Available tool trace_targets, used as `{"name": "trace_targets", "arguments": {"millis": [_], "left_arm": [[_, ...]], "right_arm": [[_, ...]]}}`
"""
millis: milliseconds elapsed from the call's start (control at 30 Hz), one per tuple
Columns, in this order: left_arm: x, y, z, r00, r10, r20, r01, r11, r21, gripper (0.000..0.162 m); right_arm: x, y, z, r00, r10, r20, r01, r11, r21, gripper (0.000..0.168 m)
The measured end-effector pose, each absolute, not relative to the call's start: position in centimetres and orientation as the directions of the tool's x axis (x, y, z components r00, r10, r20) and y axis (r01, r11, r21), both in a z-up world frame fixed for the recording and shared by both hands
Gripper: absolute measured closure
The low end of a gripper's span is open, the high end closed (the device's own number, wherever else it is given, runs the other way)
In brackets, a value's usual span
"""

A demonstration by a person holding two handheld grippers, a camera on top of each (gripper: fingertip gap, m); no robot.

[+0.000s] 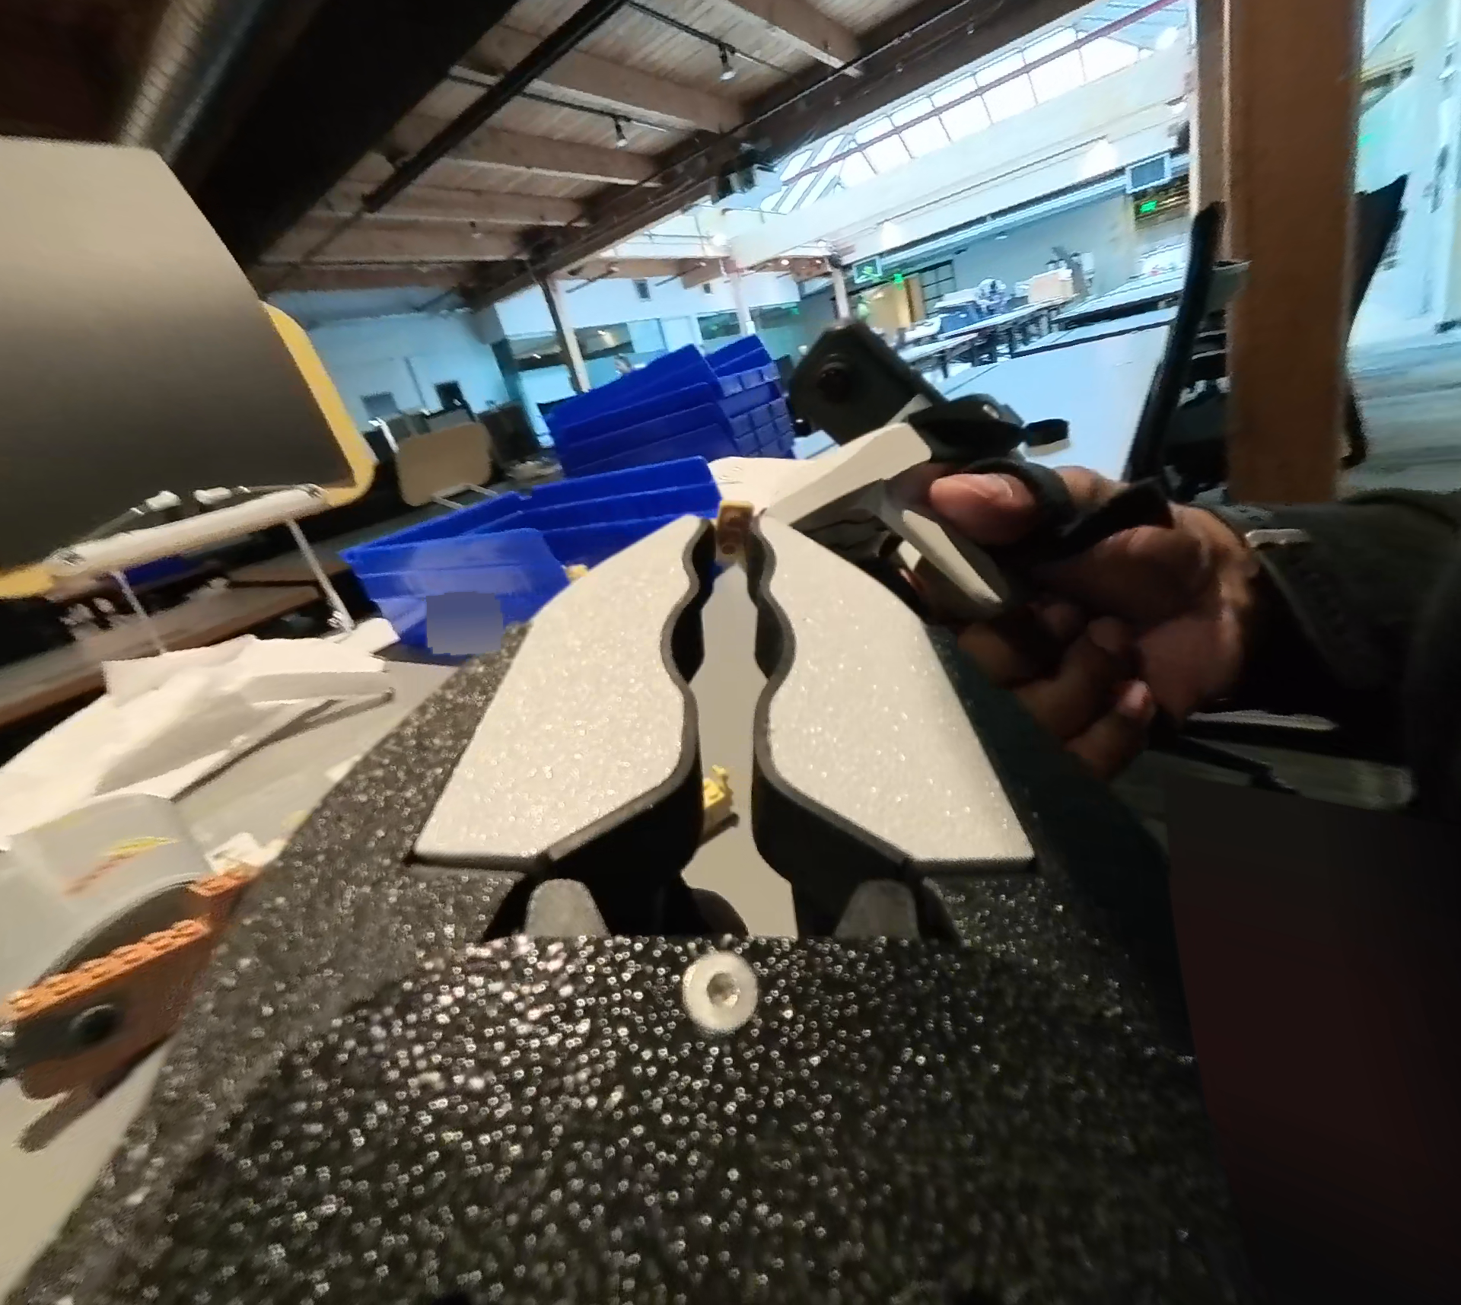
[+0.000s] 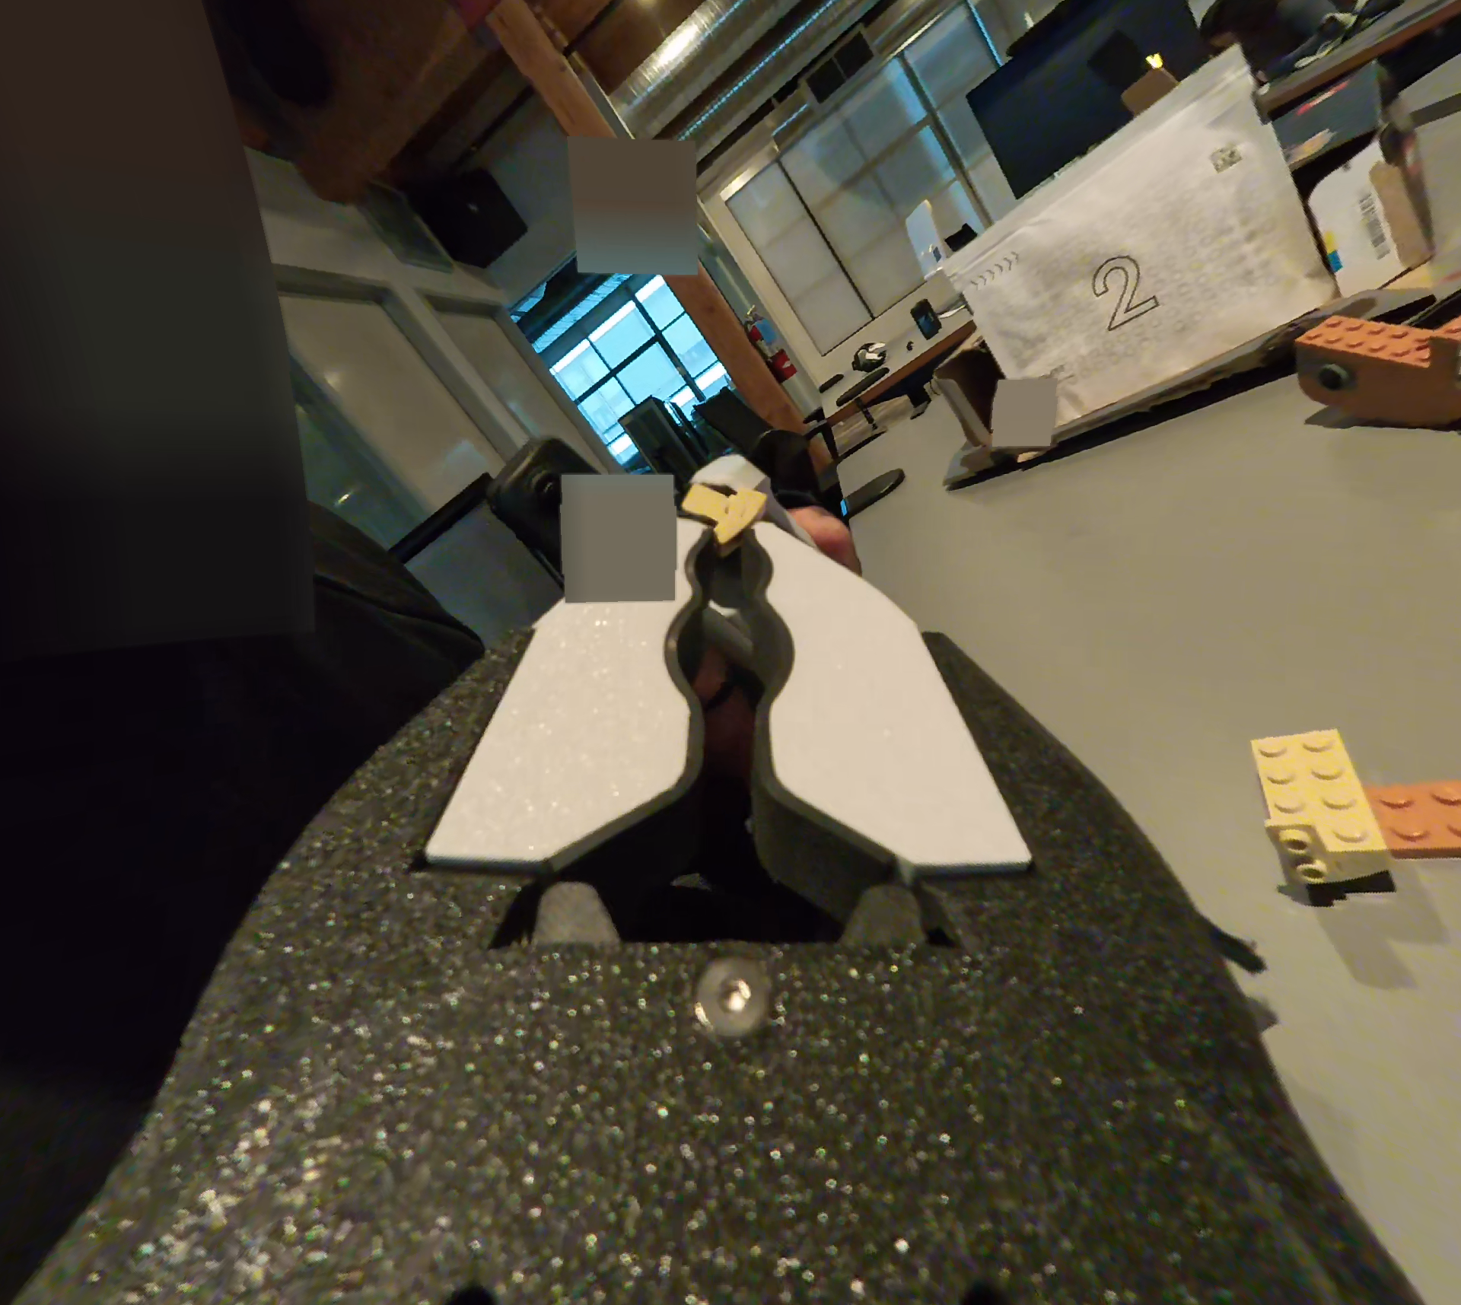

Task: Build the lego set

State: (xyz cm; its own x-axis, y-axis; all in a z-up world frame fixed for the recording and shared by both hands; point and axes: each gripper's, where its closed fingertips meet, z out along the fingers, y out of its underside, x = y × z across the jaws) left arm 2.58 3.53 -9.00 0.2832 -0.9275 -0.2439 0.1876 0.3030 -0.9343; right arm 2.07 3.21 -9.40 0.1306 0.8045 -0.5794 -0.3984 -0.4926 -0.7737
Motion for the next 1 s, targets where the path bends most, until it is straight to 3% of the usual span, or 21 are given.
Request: {"name": "trace_targets", "arguments": {"millis": [233,467,633,800,900,1000], "left_arm": [[3.0,3.7,-9.0,0.174,-0.984,-0.041,0.241,0.083,-0.967,0.155],[3.0,4.2,-9.4,0.187,-0.980,-0.063,0.205,0.102,-0.974,0.155],[2.5,4.5,-9.5,0.203,-0.924,-0.324,0.053,0.341,-0.939,0.155],[2.9,3.6,-11.1,0.018,-0.782,-0.623,-0.168,0.612,-0.773,0.155],[2.7,3.9,-11.7,-0.068,-0.754,-0.654,-0.204,0.652,-0.730,0.155],[2.4,4.5,-11.8,-0.063,-0.805,-0.591,-0.193,0.590,-0.784,0.155]], "right_arm": [[2.9,4.0,-9.9,0.180,0.795,-0.579,-0.404,-0.477,-0.781,0.164],[3.0,4.6,-10.6,0.222,0.765,-0.604,-0.384,-0.501,-0.775,0.164],[3.3,5.0,-11.3,0.289,0.727,-0.622,-0.341,-0.529,-0.777,0.164],[2.9,5.0,-12.4,0.330,0.723,-0.607,-0.247,-0.555,-0.794,0.164],[3.1,5.2,-13.2,0.345,0.716,-0.607,-0.189,-0.580,-0.792,0.164],[3.0,4.9,-14.1,0.331,0.709,-0.623,-0.123,-0.622,-0.773,0.164]]}}
